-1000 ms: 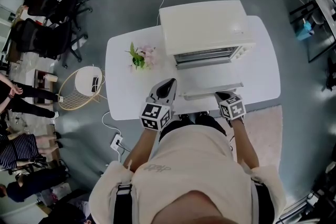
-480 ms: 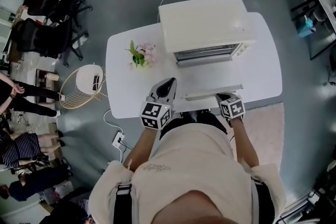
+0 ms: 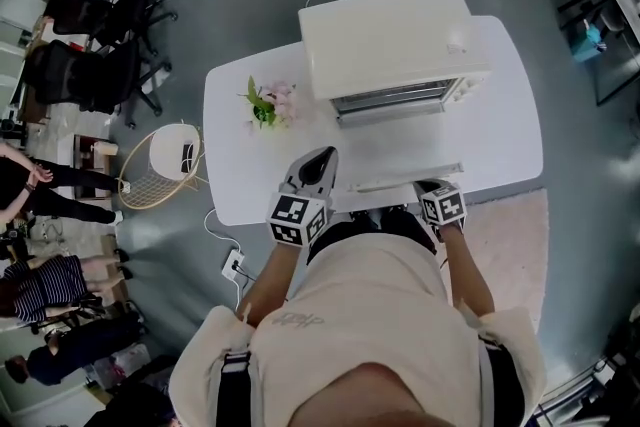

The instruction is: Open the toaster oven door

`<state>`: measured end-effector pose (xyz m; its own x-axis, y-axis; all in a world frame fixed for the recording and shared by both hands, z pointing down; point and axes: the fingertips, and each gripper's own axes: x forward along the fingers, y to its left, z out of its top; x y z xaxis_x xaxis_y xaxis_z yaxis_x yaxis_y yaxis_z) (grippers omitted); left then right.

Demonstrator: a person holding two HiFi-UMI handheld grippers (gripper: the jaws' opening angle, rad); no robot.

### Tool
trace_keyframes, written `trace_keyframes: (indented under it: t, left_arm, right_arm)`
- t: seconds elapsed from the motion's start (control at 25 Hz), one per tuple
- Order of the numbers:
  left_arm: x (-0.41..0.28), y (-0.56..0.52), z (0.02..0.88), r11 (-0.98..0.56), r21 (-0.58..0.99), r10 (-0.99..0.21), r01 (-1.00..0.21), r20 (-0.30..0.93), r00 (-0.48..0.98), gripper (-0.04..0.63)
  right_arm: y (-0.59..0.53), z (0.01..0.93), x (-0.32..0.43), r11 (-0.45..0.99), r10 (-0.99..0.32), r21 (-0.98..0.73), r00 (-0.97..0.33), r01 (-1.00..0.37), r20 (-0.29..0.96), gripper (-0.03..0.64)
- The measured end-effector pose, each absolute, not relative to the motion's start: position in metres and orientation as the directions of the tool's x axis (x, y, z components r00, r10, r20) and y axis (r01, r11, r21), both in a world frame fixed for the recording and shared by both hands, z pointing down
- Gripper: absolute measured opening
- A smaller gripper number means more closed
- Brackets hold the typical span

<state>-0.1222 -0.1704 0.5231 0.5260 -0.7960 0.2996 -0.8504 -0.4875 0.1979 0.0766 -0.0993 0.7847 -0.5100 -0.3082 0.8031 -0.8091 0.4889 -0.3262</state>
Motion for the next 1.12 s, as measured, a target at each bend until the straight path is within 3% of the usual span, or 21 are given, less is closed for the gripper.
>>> trace_keyframes:
  t: [1.12]
  left_arm:
    - [-0.123,-0.18,0.531,-0.473,0.19,-0.791,-0.86,0.337,0.51,0.021]
  right_arm:
    - [-0.097,0.821,0.082,0.45,-0.275,-0.33,-0.481,-0.83,0.833,0.006]
